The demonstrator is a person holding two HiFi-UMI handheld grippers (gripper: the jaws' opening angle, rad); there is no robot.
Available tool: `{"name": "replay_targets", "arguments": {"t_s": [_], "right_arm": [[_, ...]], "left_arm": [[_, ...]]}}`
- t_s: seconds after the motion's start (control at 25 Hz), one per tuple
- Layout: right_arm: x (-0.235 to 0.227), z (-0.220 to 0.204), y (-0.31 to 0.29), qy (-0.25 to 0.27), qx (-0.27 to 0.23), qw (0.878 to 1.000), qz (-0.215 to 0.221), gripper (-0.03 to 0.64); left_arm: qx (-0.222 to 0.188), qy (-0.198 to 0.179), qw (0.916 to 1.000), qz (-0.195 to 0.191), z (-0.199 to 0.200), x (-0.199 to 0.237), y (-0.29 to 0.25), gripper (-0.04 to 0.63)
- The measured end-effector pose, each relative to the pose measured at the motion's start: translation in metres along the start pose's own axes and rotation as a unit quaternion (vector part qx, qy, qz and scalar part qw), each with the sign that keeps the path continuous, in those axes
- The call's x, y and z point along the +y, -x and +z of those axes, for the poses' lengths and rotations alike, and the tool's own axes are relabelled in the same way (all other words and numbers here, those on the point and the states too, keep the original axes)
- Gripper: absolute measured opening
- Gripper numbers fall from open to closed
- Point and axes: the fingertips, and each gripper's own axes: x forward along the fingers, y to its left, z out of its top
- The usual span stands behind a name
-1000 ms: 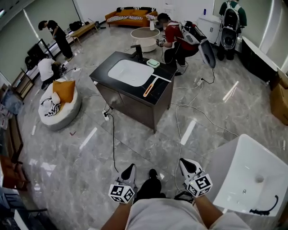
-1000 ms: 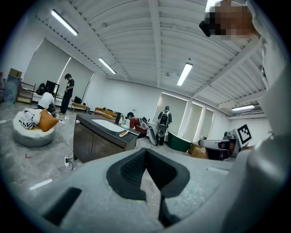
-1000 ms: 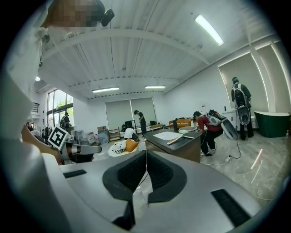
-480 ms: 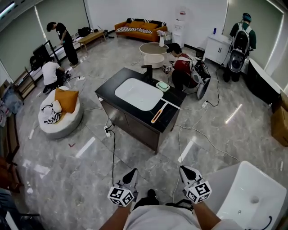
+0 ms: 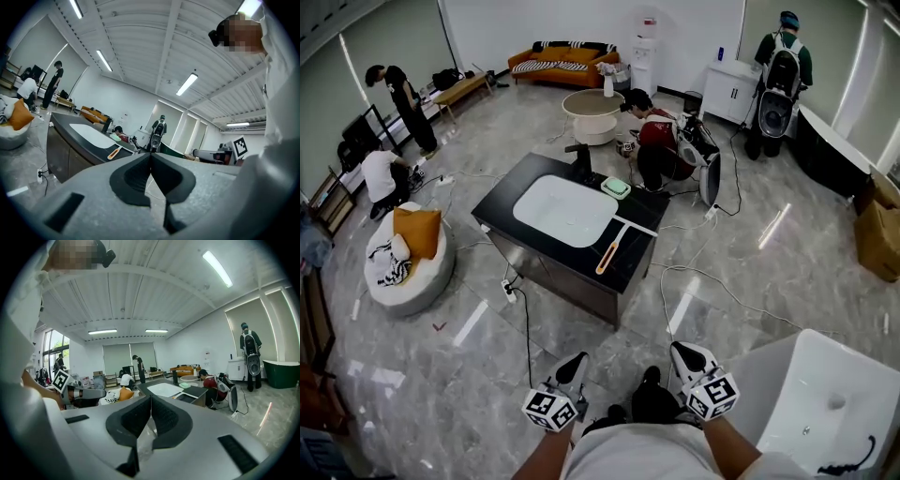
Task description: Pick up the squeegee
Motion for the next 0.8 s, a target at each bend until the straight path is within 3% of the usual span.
{"name": "replay_targets", "arguments": {"t_s": [0.4, 0.8], "right_arm": [[-0.097, 0.025, -0.088, -0.017, -0.026, 0.999, 0.009, 0.015], [-0.204, 0.063, -0.158, -0.039, -0.033, 0.998, 0.028, 0.015]], "left_arm": [[0.033, -0.033, 0.9989, -0.009, 0.019, 0.028, -0.112, 0.015], [0.059, -0.052, 0.9968, 0.015, 0.061, 0.055, -0.231, 0.015]]}}
